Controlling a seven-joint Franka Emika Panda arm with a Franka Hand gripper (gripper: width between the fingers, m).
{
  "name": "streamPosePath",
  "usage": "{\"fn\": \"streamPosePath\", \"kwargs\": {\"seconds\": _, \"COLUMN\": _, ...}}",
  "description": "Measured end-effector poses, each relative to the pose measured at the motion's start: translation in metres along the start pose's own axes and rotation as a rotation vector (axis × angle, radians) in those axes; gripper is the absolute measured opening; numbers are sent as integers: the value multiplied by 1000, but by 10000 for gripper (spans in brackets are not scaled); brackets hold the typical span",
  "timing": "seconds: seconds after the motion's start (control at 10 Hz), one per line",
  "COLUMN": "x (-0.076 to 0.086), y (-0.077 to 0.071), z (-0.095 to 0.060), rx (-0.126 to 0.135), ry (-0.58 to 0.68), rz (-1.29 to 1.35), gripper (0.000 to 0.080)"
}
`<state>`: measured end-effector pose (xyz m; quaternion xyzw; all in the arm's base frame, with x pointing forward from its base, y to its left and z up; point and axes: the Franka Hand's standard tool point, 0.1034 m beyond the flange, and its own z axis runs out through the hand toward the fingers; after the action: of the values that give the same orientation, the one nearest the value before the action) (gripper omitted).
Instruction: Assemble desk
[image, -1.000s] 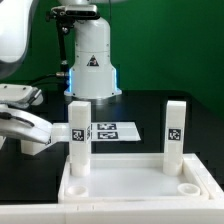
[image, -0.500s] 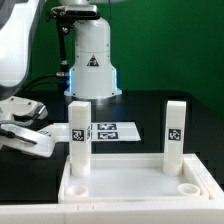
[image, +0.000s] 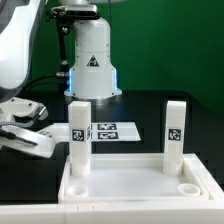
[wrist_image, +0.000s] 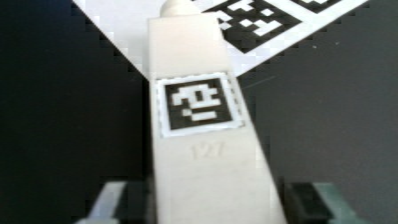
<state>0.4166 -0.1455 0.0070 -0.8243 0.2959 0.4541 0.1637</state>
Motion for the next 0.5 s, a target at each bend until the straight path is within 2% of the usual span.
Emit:
{"fn": "streamPosePath", "kwargs": {"seconds": 0.1, "x": -1, "y": 0, "z": -2, "rx": -1, "ry": 3, "rz": -4, "gripper": 284}}
{"fn": "streamPosePath", "kwargs": {"seconds": 0.2, "x": -14, "y": -3, "z": -21, "rx": 6, "ry": 1, "rz": -27, "gripper": 284}}
{"fn": "streamPosePath", "kwargs": {"seconds": 0.3, "x": -29, "y": -5, "z": -49, "rx": 22, "ry": 13, "rz": -45, "gripper": 284}}
{"fn": "streamPosePath", "kwargs": {"seconds": 0.4, "x": -34, "y": -8, "z": -72, "rx": 25, "ry": 68, "rz": -69, "gripper": 284}}
{"fn": "streamPosePath", "kwargs": {"seconds": 0.5, "x": -32, "y": -15, "z": -87, "rx": 11, "ry": 186, "rz": -99, "gripper": 284}}
